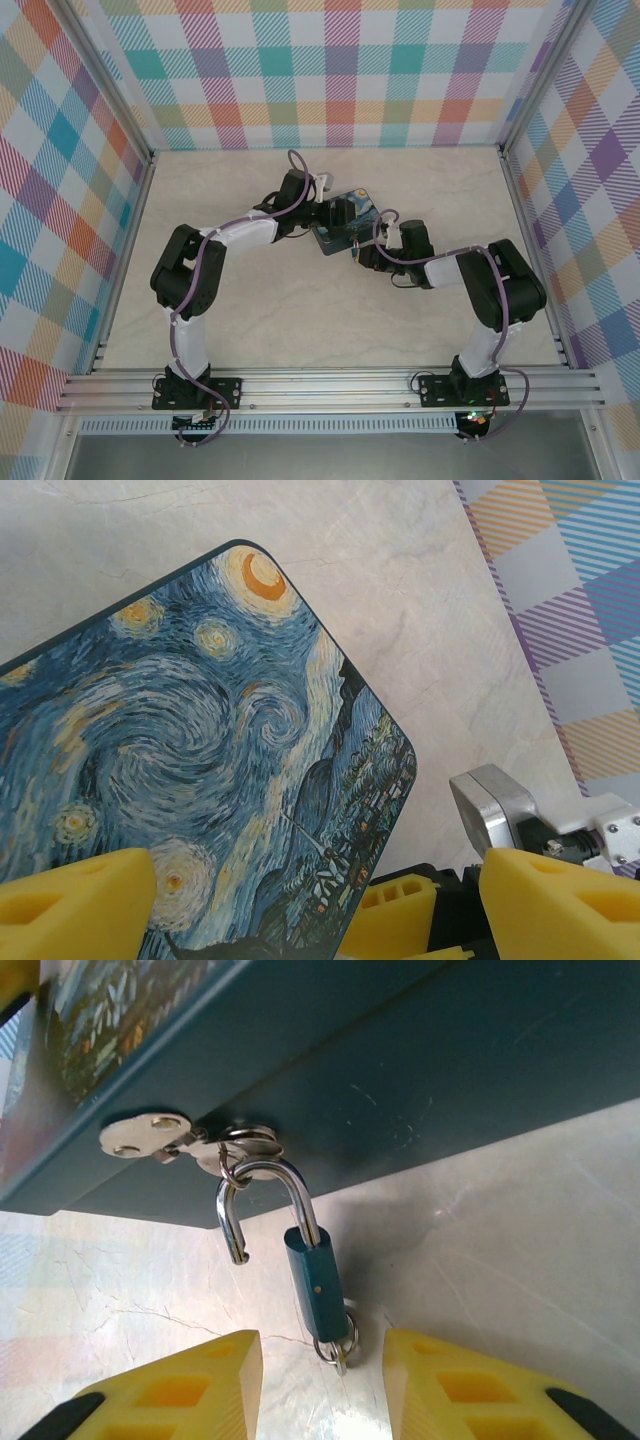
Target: Unlock a padlock with a key
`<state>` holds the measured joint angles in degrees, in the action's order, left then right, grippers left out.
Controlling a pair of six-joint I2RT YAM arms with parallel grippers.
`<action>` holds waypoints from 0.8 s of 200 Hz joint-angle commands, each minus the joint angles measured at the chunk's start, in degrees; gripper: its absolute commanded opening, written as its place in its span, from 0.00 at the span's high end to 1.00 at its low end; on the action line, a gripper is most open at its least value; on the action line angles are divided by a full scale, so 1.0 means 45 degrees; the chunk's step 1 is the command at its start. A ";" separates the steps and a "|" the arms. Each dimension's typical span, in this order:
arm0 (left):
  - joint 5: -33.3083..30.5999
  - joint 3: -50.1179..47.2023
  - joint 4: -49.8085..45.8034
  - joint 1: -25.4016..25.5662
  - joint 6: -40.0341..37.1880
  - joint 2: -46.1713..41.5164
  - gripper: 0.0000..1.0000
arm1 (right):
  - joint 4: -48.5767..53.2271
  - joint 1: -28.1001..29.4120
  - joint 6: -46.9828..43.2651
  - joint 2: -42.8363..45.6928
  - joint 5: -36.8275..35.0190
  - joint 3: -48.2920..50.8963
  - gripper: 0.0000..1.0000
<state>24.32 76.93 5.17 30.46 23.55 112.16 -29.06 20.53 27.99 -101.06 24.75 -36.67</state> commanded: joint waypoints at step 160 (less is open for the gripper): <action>-0.0003 -0.0366 0.0013 -0.0069 0.0108 0.0108 0.16 | -0.0929 -0.0014 0.1454 -0.0813 -0.0312 -0.0161 0.89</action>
<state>24.34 76.93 6.28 30.46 24.18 112.53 -34.06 20.32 32.34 -105.30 26.00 -38.04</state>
